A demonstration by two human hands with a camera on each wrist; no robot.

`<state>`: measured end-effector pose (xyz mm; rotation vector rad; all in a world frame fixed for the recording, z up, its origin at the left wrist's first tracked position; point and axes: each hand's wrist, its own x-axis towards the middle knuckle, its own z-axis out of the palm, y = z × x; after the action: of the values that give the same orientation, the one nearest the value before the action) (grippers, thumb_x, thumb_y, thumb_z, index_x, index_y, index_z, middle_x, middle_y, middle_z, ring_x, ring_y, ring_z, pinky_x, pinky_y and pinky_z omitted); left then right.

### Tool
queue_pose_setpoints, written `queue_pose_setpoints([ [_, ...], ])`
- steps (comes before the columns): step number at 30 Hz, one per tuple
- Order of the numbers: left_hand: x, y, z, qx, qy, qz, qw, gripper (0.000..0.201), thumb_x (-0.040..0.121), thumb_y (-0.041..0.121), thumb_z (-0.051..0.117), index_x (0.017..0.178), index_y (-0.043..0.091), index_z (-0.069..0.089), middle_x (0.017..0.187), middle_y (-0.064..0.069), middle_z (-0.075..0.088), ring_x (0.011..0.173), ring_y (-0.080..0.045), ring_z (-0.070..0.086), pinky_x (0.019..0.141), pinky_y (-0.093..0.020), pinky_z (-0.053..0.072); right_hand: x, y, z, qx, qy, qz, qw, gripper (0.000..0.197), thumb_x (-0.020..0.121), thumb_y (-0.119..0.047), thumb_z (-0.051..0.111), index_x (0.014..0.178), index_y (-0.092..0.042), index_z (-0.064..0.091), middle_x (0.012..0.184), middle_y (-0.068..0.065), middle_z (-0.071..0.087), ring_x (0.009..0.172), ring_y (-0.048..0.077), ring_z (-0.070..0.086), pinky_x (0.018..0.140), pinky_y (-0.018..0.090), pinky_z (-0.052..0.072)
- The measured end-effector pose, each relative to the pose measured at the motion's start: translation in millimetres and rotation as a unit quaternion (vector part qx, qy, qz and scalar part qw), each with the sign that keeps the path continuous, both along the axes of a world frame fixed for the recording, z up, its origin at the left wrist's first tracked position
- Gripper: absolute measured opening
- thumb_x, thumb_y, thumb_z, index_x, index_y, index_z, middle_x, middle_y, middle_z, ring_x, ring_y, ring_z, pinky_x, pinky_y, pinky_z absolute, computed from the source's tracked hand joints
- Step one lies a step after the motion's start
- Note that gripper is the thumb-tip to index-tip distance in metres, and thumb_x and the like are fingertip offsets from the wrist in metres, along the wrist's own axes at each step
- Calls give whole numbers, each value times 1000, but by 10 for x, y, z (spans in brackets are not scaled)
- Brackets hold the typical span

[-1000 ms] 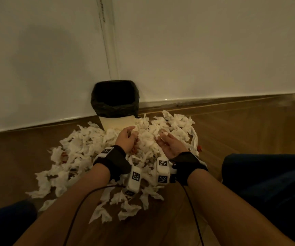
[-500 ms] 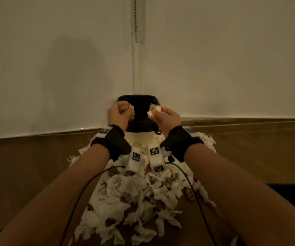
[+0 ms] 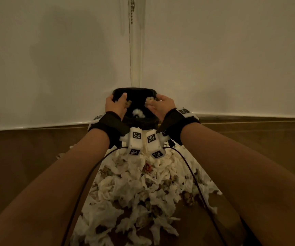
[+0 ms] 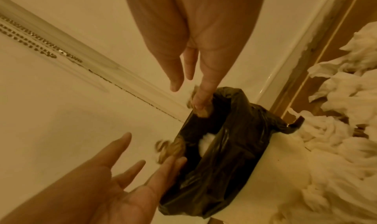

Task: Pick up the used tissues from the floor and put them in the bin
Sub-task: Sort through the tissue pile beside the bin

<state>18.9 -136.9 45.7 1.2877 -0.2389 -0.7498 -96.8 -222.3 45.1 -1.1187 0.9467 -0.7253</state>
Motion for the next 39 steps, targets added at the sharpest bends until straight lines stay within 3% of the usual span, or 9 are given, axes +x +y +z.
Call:
queue_pose_setpoints([
  [4,-37,-27,16,28,-13,-7,1000,55,94,18,53,144,13,30,142,-12,40,124,-27,46,101,-40,45,-16,-9,-43,6,4,23,1000,47,92,7,45,138,2,35,135,28,46,124,40,49,100,39,46],
  [7,-146,29,-26,9,2,-30,1000,42,97,8,43,138,10,40,125,-12,53,107,-27,58,88,-35,52,-140,18,-79,56,-65,-9,996,41,94,12,35,135,10,38,89,22,67,90,33,61,101,34,45],
  [11,-370,223,-224,60,-99,-87,989,27,98,11,40,120,12,55,83,3,59,71,-9,57,57,-23,46,-365,142,-215,42,13,-93,995,17,93,2,48,102,0,63,65,8,58,54,14,59,47,17,52],
  [13,-508,339,-401,85,-126,-118,981,26,99,13,37,115,13,58,75,2,58,68,-9,55,58,-25,42,-527,228,-361,43,51,-86,994,15,94,-9,53,84,-6,64,63,6,59,46,11,57,41,17,46],
  [20,-957,700,-1092,201,-212,-259,921,24,99,16,40,100,14,63,66,-1,62,63,-15,59,50,-18,46,-1306,528,-1093,133,183,-105,968,40,99,-34,40,73,-12,62,68,2,64,59,16,55,52,25,43],
  [24,-1285,827,-1373,227,-201,-311,901,19,95,10,45,99,11,63,80,0,67,71,-12,61,71,-27,54,-1833,741,-1424,188,223,-117,949,35,101,-29,37,86,-9,62,73,4,65,63,17,56,53,27,43],
  [30,-1640,939,-1731,297,-338,-354,820,10,92,20,55,94,21,65,104,1,66,92,-15,61,77,-24,49,-2307,937,-1622,229,248,-144,930,26,97,-18,50,112,0,61,78,8,68,60,19,57,56,30,49],
  [34,-1777,967,-1886,343,-403,-393,752,14,90,15,55,92,25,64,121,-3,62,109,-21,58,84,-30,49,-2414,1075,-1733,145,350,-102,920,25,95,-16,52,113,-4,65,108,14,67,89,28,63,84,36,53],
  [39,-1810,982,-2003,348,-419,-378,748,23,88,14,55,78,35,58,123,2,60,112,-19,57,79,-27,48,-2431,1173,-1792,-91,540,92,832,26,92,-20,53,116,-13,62,121,11,58,111,29,56,93,33,47],
])
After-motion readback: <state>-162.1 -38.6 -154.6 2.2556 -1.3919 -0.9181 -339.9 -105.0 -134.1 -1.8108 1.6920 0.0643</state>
